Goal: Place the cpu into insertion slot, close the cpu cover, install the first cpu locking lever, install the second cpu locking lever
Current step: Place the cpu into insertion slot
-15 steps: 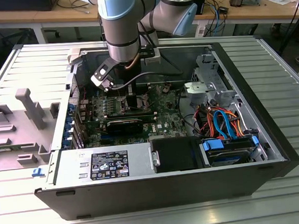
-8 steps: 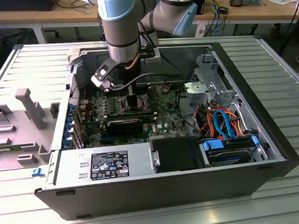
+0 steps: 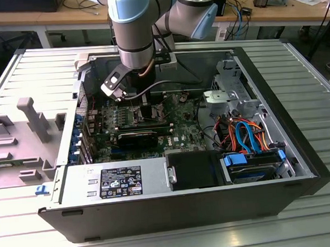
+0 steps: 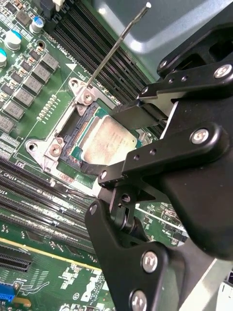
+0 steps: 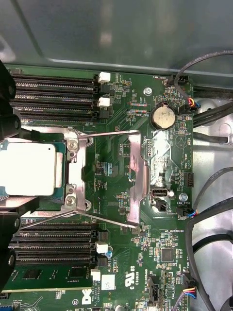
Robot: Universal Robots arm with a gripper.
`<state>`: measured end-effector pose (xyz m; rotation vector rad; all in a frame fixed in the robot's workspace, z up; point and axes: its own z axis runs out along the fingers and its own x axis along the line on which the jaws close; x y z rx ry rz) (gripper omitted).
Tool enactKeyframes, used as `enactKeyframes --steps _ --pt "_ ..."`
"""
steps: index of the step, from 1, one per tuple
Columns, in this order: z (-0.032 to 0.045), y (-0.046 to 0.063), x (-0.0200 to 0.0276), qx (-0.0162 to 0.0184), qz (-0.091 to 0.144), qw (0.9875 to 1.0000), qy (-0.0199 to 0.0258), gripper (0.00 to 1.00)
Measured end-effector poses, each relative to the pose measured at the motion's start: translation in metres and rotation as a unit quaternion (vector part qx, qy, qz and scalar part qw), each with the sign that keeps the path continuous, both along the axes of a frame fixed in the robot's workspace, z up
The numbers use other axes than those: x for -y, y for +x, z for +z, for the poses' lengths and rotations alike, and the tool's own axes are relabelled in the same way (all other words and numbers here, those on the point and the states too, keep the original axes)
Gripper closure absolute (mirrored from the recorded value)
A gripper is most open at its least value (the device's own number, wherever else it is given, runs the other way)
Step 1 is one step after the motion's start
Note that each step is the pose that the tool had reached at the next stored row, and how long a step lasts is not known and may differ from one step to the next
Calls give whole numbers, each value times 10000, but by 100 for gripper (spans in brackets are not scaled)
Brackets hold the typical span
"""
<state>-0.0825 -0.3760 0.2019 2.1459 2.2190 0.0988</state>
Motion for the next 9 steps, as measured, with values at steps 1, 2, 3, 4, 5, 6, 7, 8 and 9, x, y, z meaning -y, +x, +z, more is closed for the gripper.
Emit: enactKeyframes --steps 1,2,3,4,5,6,7,8,9 --pt "0 0 0 0 0 10000 0 47" --pt "0 0 0 0 0 10000 0 47" --pt "0 0 0 0 0 10000 1 47" --pt "0 0 0 0 0 10000 0 47" --pt "-1 0 0 1 -1 10000 1 47" --pt "0 0 -1 1 -1 10000 1 47" --pt "6 1 -1 3 -1 10000 4 47" --pt "18 1 -1 3 0 10000 2 47" --pt "32 -1 0 3 0 10000 1 47"
